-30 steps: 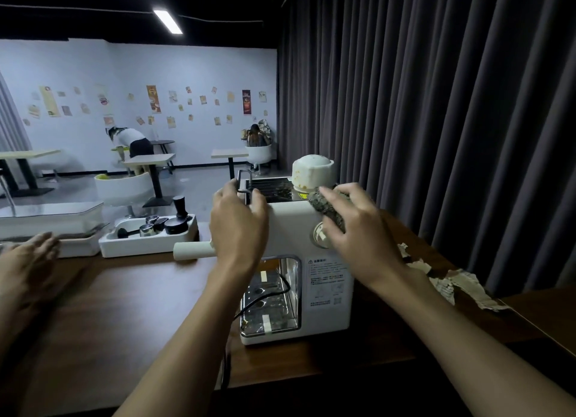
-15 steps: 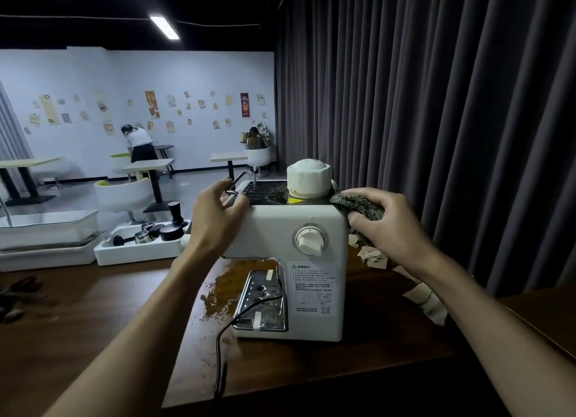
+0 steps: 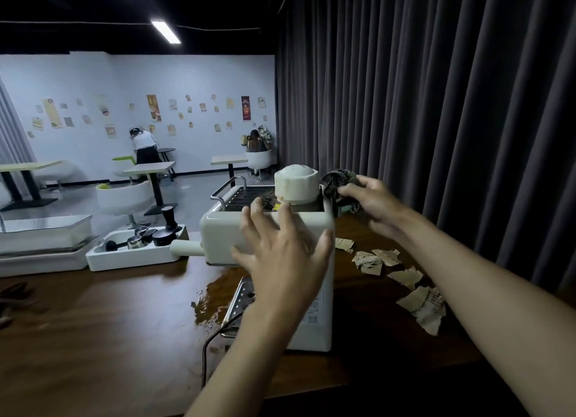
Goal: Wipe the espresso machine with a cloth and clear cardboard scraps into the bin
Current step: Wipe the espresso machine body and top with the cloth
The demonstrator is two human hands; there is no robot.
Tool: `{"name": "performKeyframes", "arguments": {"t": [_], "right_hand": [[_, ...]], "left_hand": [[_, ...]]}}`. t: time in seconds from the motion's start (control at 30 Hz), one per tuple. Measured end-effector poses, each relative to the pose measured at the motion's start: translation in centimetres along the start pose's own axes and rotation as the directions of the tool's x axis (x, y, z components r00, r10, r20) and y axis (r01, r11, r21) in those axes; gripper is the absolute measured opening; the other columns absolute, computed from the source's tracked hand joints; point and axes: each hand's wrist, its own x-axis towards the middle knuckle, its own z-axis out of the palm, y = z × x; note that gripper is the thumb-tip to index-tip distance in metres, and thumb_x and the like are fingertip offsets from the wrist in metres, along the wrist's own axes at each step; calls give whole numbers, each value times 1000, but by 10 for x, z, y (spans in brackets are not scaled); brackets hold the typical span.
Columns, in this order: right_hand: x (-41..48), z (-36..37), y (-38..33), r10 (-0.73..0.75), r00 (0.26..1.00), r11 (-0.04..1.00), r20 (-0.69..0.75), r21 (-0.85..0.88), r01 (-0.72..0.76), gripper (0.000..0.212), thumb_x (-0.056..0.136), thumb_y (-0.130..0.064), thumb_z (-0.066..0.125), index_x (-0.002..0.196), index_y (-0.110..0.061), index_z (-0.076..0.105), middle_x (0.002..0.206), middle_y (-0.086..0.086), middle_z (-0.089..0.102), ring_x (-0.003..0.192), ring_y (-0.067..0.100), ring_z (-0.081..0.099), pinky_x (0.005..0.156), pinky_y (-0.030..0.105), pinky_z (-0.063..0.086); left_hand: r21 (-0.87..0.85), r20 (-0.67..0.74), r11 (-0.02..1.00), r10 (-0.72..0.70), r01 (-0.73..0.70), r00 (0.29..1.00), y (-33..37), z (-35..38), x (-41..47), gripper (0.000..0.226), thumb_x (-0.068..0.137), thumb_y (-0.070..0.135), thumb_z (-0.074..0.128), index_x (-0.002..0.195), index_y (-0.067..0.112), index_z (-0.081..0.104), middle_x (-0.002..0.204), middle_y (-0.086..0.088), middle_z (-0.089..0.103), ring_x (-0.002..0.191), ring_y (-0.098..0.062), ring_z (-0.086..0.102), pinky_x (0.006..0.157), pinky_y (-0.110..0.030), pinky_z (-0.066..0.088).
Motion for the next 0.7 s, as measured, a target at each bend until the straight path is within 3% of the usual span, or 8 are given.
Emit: {"name": "performKeyframes", "arguments": {"t": [0.13,0.3,0.47,0.53,0.6,0.7], "right_hand": [[17,-1,-1,83,994,995,69,46,-87,37,91,-6,61,127,-3,56,119,28,62,103,37,60,99,56,42],[21,-2,0,125,979,989,162,56,-136,36,90,-8,62,126,-9,55,116,22,63,102,33,59,87,46,47],[8,-13,5,48,985,999,168,9,-50,27,89,-6,61,116,-12,62,103,15,66,80,21,63,52,26,51],[1,-19,9,7,990,1000,141,-23,-4,31,88,-6,63,118,-12,61,103,14,68,81,21,65,52,27,53],[-5,-20,12,-16,991,1000,130,-22,19,28,87,-6,65,114,-13,63,102,14,69,84,22,67,57,30,56],[-10,-14,10,-57,994,998,92,-20,59,21,87,-4,64,106,-13,65,101,15,69,86,22,66,62,30,57]], "left_hand": [[-29,-27,1000,11,-11,1000,1,13,-5,72,80,67,57,133,22,38,160,-11,9,150,-28,-11,105,-77,18],[-94,-47,995,22,-27,999,-5,13,0,78,69,76,49,124,20,43,156,-10,20,150,-28,-5,103,-80,17],[-222,-77,972,59,-75,995,-23,-6,8,65,78,74,45,111,18,50,141,-6,37,145,-30,18,112,-63,25],[-292,-14,954,70,-71,997,-36,-15,11,57,82,74,49,112,25,52,144,3,29,142,-28,25,114,-54,29],[-212,14,976,50,-46,999,-42,-20,6,55,80,79,47,117,38,52,148,8,17,143,-27,22,116,-51,28],[-172,0,985,-15,14,1000,-34,-21,-2,59,78,78,50,126,45,50,141,-2,22,137,-30,27,113,-48,32]]}}
